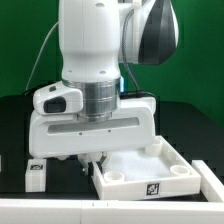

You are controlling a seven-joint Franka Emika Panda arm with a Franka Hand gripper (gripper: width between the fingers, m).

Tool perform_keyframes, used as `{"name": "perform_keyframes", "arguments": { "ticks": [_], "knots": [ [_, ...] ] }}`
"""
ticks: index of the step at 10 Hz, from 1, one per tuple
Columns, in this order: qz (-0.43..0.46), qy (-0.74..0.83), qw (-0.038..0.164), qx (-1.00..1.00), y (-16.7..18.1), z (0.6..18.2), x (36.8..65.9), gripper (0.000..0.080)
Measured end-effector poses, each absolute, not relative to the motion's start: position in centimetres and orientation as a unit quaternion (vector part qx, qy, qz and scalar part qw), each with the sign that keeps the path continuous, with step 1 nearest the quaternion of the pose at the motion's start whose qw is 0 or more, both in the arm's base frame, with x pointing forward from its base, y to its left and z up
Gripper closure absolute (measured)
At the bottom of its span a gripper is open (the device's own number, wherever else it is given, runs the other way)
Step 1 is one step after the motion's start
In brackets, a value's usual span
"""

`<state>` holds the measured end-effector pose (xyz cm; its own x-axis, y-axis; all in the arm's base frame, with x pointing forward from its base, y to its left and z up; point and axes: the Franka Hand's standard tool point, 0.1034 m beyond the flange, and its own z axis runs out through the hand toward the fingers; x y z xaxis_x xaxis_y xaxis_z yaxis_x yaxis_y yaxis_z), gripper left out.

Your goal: Assemble one leg

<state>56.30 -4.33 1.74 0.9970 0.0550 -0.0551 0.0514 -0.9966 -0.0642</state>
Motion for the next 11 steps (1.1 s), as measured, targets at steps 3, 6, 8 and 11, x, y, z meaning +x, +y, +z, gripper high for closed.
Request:
{"name": "perform_keyframes", "arguments": {
  "ticks": [3,6,8,11],
  "knots": [
    [0.03,0.054,0.029,-0.998,-3.5,1.0,57.5,0.0744],
    [0.021,0.066,0.025,-0.997,-2.3,0.9,58.3,0.0744],
    [0.0,0.059,0.016,-0.998,-2.1,0.9,59.0,0.0744],
    [0.009,0.061,0.014,-0.998,-2.2,1.0,59.0,0.0742]
  ]
}}
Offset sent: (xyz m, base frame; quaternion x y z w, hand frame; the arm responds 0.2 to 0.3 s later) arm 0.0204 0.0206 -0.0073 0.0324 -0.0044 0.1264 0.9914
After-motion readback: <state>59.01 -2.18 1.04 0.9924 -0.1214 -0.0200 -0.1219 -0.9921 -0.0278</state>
